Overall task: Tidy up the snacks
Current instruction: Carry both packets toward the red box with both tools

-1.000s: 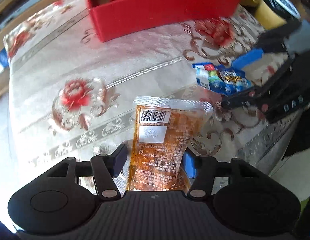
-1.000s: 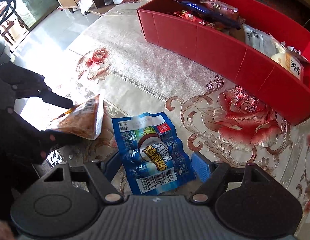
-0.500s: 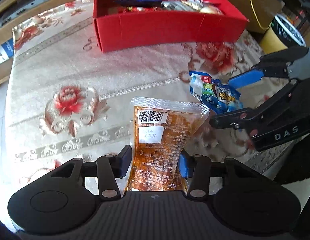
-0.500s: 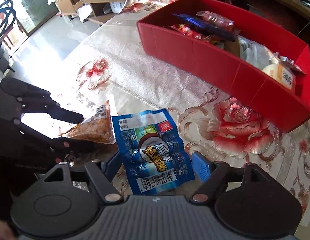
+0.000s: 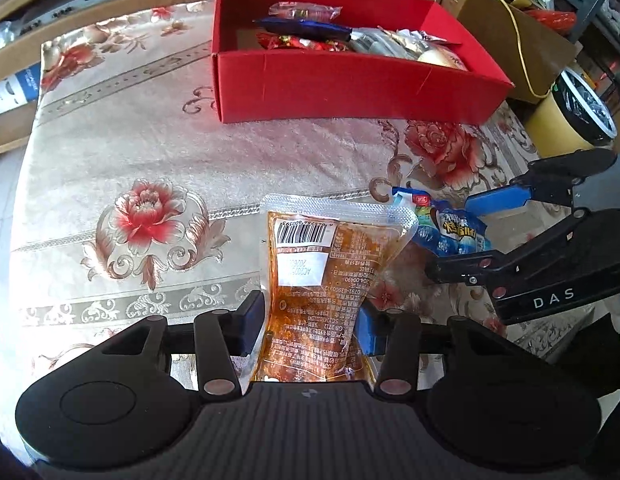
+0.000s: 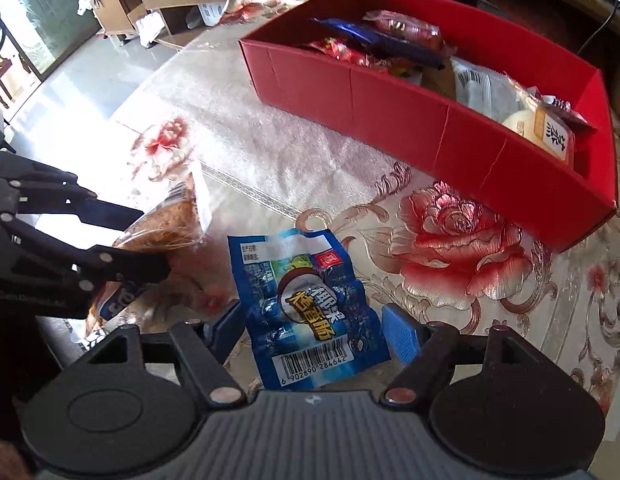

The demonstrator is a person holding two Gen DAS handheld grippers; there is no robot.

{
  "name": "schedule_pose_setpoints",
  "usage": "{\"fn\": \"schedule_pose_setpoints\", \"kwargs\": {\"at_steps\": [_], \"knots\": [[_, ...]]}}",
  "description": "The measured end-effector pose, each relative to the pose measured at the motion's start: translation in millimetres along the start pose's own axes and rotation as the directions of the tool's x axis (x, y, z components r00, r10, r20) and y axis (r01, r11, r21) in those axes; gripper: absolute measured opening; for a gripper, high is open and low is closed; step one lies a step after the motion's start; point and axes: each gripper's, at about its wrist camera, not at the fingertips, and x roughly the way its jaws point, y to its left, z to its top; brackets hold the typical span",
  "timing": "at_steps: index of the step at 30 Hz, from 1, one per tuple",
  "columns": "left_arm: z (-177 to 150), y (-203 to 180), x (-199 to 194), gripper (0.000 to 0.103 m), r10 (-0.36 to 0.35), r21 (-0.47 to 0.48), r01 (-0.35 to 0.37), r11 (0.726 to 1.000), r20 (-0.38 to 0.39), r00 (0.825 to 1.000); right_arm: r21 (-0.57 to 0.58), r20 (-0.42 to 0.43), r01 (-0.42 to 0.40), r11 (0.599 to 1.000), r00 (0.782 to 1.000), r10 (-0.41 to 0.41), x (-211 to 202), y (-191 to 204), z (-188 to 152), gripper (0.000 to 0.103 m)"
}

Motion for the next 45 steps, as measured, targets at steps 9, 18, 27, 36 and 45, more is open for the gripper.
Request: {"fn": "schedule_pose_setpoints", "kwargs": {"at_steps": [9, 18, 27, 36, 45], "knots": [[-0.4, -8.4, 7.8, 0.055, 0.065, 0.067, -0.066, 0.996, 0.021, 0.998, -0.076, 0.009, 0.07, 0.995, 0.998, -0.07, 6.9, 11.9, -1.3, 0.071], [1.0, -15.4, 1.4, 0.055, 0.088, 0.098, -0.095, 0.991, 0.074, 0.993, -0.054, 0.048, 0.077, 0.996, 0.996, -0.074, -6.1, 9.6, 1.1, 0.069], [5.0, -18.4, -6.0, 0.056, 0.106, 0.094, -0.118, 0.989, 0.123, 0.987, -0.014, 0.103, 0.094, 0.995, 0.99, -0.092, -24.0, 6.7, -1.0, 0.069], [14.1, -23.7, -14.1, 0.056, 0.113, 0.089, -0.13, 0.988, 0.177, 0.978, 0.041, 0.175, 0.093, 0.995, 0.98, -0.098, -46.7, -0.7, 4.5, 0.069], [46.5, -37.4, -26.3, 0.043, 0.091, 0.071, -0.114, 0.991, 0.262, 0.961, 0.108, 0.258, 0.084, 0.991, 0.96, -0.11, -70.2, -18.5, 22.7, 0.069]]}}
